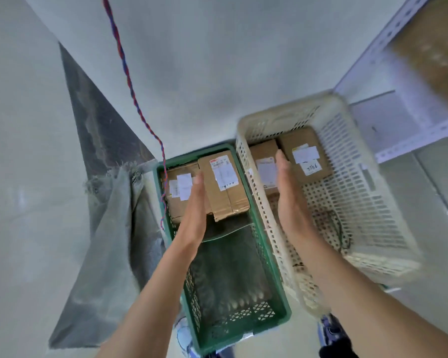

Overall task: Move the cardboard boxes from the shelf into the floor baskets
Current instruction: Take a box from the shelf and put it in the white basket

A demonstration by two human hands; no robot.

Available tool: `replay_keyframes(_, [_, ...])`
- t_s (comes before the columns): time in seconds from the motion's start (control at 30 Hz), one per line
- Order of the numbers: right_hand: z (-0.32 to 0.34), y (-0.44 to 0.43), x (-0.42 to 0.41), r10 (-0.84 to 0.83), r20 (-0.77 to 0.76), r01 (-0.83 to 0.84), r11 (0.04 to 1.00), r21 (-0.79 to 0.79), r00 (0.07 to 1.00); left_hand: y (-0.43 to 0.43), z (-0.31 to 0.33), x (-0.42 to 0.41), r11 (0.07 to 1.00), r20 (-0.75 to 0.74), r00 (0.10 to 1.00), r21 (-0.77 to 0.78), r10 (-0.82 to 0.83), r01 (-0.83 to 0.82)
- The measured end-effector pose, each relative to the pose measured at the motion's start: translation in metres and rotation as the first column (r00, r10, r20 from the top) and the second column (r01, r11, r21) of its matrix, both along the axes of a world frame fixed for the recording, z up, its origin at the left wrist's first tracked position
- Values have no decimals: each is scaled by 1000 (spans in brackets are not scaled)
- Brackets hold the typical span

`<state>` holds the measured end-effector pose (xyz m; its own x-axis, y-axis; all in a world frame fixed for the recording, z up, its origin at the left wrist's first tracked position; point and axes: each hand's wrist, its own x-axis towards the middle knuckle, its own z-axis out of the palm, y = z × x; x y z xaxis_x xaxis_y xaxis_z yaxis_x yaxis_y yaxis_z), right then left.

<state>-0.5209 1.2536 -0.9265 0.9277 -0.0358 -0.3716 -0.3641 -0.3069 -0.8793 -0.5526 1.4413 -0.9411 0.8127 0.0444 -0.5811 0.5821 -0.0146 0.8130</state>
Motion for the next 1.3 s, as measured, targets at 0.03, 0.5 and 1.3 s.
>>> replay_keyframes(0.03, [27,-7,-2,-25,23,25,1000,16,999,-2,27,-2,1000,13,1000,-6,-12,12])
replay_keyframes(0.5, [329,-162,-36,-216,281,175,971,163,935,-146,342,-15,976,297,933,-15,-202,216])
replay_keyframes(1.3, [538,-554,-77,-385,556,266,921,286,737,-593,557,-17,864,588,692,22,-419,504])
